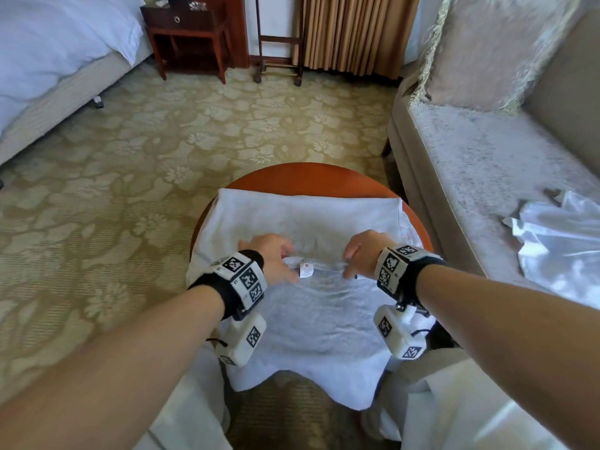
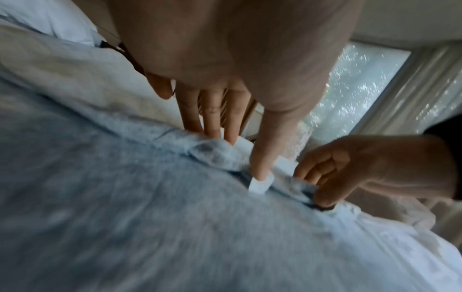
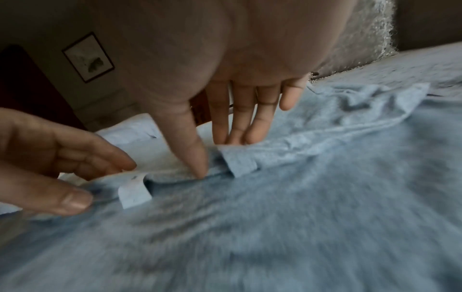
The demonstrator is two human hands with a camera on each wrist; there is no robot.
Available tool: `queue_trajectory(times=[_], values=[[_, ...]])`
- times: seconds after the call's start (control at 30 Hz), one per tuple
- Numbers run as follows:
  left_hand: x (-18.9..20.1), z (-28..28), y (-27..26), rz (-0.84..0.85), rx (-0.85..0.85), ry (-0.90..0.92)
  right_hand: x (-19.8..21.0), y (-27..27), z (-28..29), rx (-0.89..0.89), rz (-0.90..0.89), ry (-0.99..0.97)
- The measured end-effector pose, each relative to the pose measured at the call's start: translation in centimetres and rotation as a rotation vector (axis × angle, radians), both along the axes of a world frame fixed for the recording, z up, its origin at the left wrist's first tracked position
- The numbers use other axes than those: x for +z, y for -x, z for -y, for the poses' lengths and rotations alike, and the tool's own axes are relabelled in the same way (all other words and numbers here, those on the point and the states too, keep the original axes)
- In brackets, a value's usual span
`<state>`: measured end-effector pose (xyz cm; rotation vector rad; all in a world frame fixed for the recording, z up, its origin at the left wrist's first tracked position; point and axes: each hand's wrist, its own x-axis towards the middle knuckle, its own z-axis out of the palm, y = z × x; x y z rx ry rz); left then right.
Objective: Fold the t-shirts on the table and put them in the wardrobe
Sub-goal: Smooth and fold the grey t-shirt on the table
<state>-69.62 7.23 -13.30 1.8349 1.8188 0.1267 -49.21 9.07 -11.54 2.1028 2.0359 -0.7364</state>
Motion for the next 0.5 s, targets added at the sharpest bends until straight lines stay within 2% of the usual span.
queue_trajectory(times=[0.07,0.13,0.17,0.27,0.33,0.43,0.5], values=[[-0.1,1.1,-0.2,-0.022,-0.001,-0.074,-0.3,-0.3,1.0,0.016,0.028,-0.038],[-0.4,1.6,0.3,0.036,0.01,-0.127,0.1,-0.7,1.7,0.012,-0.005,-0.052],[-0.3,1.9,0.7,0.05,-0.021,-0.119,0.2,-1.0,2.1,0.024,-0.026,-0.037],[0.0,2.4,1.7,-0.057,-0.15,0.026,0.3,-1.0,3.4,0.041,0.017,0.056],[-0.2,2.6,2.6,0.0,-0.137,0.076,0.0,-0.8,4.0,0.075,0.075,0.07],[-0.7,3.0,4.2,0.162,0.122,-0.057,0.2,-0.8,3.9,0.052,0.142,0.041],[-0.8,3.1,5.7,0.281,0.417,-0.16,0.9,-1.1,3.5,0.049,0.161,0.042]])
